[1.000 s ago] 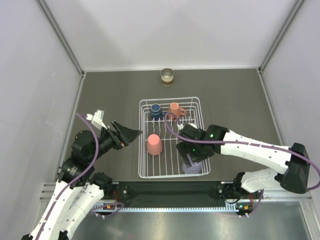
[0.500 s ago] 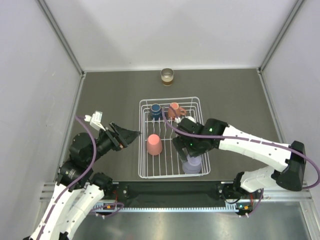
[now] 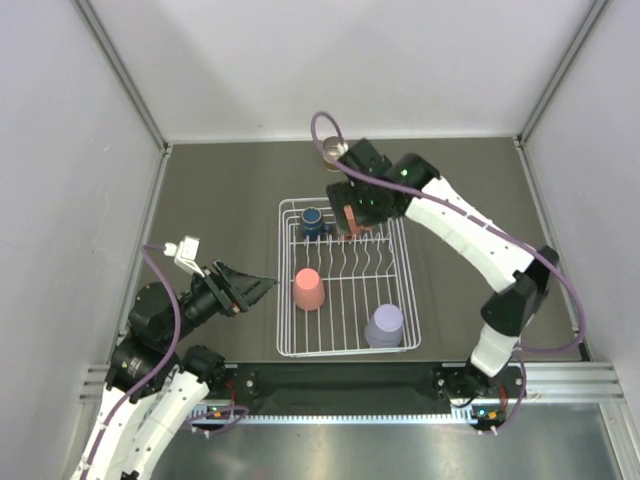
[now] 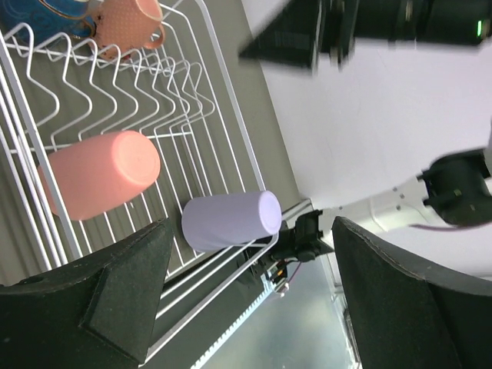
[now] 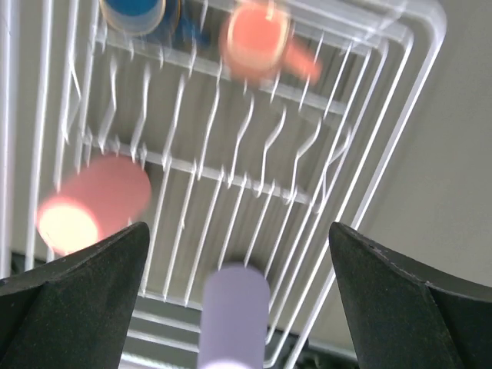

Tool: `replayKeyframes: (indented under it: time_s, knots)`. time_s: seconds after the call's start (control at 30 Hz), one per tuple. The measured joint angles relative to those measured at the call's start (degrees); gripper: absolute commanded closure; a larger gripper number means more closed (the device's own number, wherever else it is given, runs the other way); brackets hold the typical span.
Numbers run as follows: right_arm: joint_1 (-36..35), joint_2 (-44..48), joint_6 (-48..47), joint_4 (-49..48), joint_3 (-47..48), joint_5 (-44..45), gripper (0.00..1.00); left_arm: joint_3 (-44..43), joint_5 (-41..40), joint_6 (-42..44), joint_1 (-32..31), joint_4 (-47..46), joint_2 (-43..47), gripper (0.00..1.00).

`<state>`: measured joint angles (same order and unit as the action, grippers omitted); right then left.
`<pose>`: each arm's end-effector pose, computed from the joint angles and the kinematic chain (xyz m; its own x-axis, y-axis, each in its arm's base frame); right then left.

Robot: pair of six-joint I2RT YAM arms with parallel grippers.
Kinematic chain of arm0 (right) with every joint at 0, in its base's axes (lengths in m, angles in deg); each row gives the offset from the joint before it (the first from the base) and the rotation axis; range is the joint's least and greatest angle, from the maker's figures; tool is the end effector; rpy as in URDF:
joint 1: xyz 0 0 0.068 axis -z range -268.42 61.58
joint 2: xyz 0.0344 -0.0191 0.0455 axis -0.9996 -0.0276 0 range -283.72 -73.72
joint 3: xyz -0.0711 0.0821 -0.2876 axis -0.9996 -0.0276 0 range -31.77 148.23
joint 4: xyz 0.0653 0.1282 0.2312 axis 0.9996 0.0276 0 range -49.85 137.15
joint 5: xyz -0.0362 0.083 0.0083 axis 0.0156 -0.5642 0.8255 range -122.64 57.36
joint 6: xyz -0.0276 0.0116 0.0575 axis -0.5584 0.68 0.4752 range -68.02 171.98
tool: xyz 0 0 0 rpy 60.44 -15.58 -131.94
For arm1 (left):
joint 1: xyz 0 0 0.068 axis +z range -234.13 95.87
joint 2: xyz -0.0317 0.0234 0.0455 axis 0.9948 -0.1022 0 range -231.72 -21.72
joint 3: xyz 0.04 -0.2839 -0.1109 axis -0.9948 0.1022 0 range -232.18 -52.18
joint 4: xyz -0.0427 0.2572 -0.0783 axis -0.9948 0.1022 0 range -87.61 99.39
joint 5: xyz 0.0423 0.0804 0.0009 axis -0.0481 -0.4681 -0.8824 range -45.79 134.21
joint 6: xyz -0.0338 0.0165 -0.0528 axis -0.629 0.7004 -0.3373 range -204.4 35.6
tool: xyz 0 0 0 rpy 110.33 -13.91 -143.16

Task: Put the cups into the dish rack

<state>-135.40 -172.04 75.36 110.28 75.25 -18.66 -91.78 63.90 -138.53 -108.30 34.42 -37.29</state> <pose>0.2592 0.2599 0.4000 -0.8002 -0.2932 -0.5231 -0.3411 0.9400 -0.0050 0.0493 -0.0408 0.3362 -0.6335 -0.5520 -0.5422 0.3012 0.4695 -0.8300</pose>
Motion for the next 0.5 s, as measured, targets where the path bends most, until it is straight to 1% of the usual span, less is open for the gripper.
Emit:
replayKeyframes:
  time_s: [0.17, 0.3, 0.37, 0.5]
  knots:
    - [6.34, -9.01, -1.81, -2.43, 15.93, -0.96, 0.00, 0.83, 1.29, -0.72, 0.02, 1.81, 2.93, 0.10]
    - [12.61, -15.93, -1.70, -7.26, 25.79, -2.19, 0.05, 1.14, 2.49, -1.29, 0.02, 2.97, 4.00, 0.10]
    - [14.95, -18.47, -1.57, -10.03, 27.89, -2.69, 0.04, 1.14, 3.04, -1.31, 0.02, 3.23, 4.24, 0.10]
    - [17.44, -22.25, -3.21, -17.29, 28.28, -1.53, 0.04, 1.16, 3.50, -1.27, 0.02, 4.17, 4.83, 0.10]
